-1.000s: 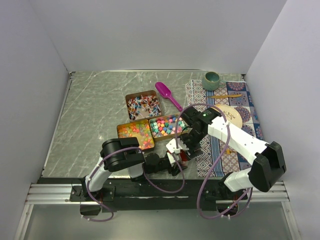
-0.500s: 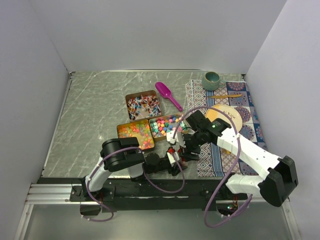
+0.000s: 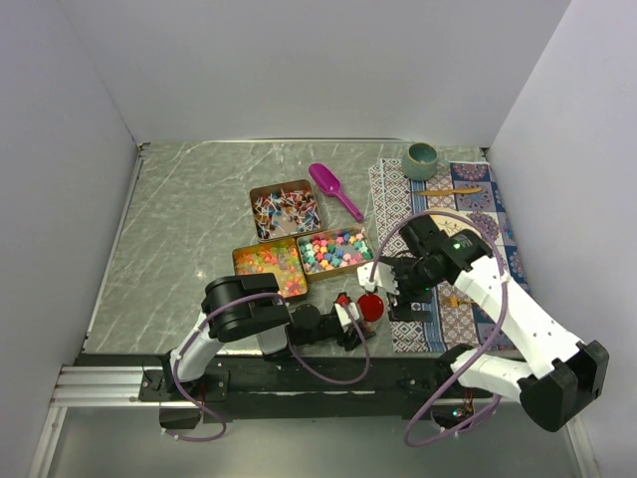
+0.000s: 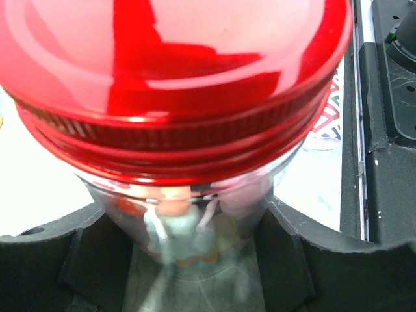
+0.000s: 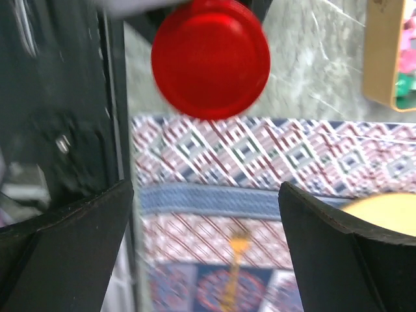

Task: Pack the candies
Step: Screw the bottle lid onto the packing bottle.

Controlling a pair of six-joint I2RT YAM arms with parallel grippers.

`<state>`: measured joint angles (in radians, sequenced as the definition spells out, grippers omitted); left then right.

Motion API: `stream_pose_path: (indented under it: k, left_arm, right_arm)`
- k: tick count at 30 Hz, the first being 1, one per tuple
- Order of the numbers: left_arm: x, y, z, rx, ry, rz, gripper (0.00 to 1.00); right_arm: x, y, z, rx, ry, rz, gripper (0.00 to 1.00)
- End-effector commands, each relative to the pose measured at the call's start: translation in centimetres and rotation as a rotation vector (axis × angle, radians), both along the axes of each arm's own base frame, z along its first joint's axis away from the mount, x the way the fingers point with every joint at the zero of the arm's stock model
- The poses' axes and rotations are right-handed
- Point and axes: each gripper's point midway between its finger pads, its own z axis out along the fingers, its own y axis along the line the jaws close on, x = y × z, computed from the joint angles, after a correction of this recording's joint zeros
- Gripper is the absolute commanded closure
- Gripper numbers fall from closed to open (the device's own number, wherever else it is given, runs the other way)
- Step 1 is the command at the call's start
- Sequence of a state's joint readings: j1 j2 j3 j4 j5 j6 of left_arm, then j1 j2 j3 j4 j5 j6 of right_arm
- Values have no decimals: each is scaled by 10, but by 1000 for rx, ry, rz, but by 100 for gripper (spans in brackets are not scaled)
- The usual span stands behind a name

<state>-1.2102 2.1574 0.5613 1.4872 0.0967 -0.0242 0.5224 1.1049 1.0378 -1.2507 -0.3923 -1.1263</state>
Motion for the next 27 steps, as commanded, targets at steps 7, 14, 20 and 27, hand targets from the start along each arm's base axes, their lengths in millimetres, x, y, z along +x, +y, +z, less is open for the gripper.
stream_pose_path:
  k: [7, 14, 20, 27]
  left_arm:
    - [-28, 40, -91, 315, 148, -54, 99]
    - [-25, 41, -94, 332, 121, -44, 99]
    - [-25, 41, -95, 336, 122, -47, 99]
    - [-24, 41, -96, 339, 129, -41, 99]
  right_arm:
    - [25, 59, 33, 207, -28, 454, 0]
    - [19, 71, 24, 165, 7, 664, 0]
    - [-1, 62, 5, 107, 43, 751, 0]
    - [-6, 56, -9, 46, 107, 729, 0]
